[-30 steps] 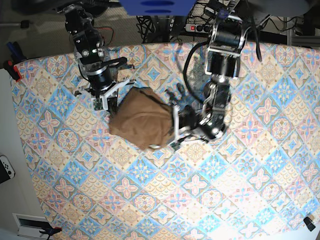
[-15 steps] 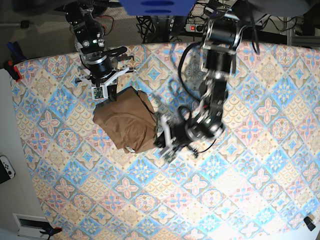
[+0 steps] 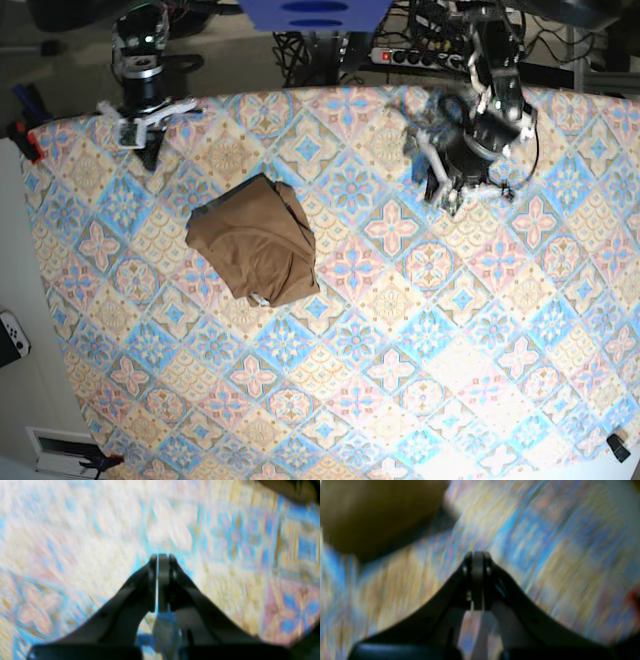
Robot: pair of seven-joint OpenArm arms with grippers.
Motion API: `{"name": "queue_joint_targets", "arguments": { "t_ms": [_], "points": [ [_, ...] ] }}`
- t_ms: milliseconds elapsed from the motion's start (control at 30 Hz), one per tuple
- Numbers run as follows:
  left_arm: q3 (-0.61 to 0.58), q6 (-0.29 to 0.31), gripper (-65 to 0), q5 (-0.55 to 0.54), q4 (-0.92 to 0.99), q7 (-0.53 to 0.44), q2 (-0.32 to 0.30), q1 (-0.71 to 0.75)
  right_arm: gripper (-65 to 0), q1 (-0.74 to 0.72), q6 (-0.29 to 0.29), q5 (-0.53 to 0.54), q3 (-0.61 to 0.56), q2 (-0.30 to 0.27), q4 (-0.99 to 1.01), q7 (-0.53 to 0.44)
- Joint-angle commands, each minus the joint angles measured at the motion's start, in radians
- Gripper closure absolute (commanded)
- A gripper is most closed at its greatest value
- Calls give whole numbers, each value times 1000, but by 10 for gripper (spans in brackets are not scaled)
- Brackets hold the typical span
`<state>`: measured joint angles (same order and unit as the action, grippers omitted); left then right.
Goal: Layout the t-shirt on the table in an organized manner, then fold the t-shirt properly
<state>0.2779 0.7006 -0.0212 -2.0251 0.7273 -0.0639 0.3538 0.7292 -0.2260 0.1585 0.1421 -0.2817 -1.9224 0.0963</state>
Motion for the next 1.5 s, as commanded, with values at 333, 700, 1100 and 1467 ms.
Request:
{"name": "queue_joint_targets", "arguments": {
  "t_ms": [333,700,1100,1467],
  "points": [
    [39,-2,0,-15,-47,-286,0,328,0,165,3,-1,139,109,-13,-287],
    [39,-2,0,-15,-33,-447,43,545,0,297,4,0,162,137,10,-393],
    [44,-2,0,-7,114,-449,43,597,0,366,4,0,158,195,174,-459],
    [44,-2,0,79,438,-450,-14,474,0,358,4,0,153,263,350,-459]
  ]
}}
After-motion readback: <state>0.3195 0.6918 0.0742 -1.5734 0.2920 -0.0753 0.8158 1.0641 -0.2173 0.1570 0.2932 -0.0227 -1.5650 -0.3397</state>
